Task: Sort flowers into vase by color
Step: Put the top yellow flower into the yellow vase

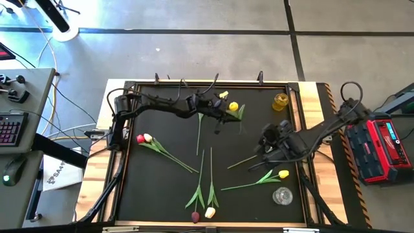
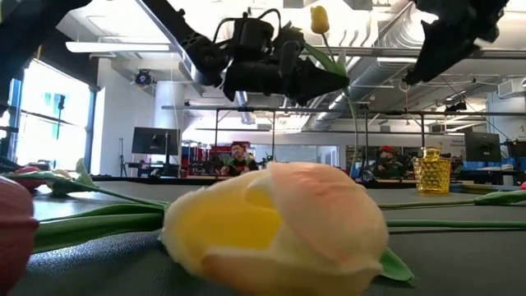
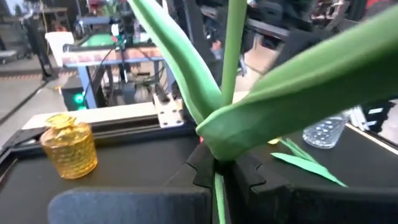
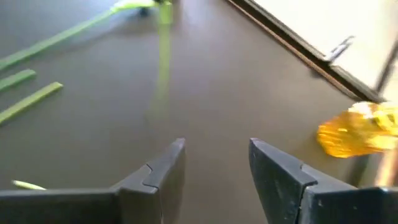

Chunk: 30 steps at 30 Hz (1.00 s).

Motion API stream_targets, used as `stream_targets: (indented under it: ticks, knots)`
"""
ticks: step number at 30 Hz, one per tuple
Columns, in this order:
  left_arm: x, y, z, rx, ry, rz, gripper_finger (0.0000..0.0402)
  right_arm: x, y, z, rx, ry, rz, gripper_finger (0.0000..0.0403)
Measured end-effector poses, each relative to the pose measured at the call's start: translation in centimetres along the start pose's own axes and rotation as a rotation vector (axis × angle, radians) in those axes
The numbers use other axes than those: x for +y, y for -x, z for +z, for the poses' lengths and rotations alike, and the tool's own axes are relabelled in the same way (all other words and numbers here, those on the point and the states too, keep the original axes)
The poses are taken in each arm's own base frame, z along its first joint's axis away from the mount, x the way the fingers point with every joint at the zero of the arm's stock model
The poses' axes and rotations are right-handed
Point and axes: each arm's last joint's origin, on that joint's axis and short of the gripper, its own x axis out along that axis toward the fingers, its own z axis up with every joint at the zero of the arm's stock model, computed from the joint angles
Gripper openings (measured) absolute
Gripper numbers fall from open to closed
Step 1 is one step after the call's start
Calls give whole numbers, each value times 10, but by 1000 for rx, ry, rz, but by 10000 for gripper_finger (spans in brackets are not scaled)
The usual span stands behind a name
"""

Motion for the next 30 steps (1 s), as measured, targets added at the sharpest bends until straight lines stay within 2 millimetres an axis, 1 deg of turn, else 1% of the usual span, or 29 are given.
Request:
stream_targets:
  ticks: [6, 10, 16, 20, 25, 30]
  knots:
    - [5, -6, 13, 77, -10, -19, 3, -8, -20, -6, -118, -70, 87, 163]
    - [6, -7, 17, 74, -9, -29, 3, -16, -34, -9, -189, -94, 185, 163]
    - [1, -10, 20, 62, -19, -41, 3, -25, -58, -9, -339, -109, 383, 163]
    - [-4, -12, 21, 60, -21, -54, 3, -32, -71, -9, -396, -106, 393, 163]
    - [-9, -15, 22, 56, -24, -64, 3, -36, -79, -2, -399, -70, 446, 163]
    - [-11, -16, 22, 52, -19, -70, 3, -36, -81, 4, -404, -24, 548, 158]
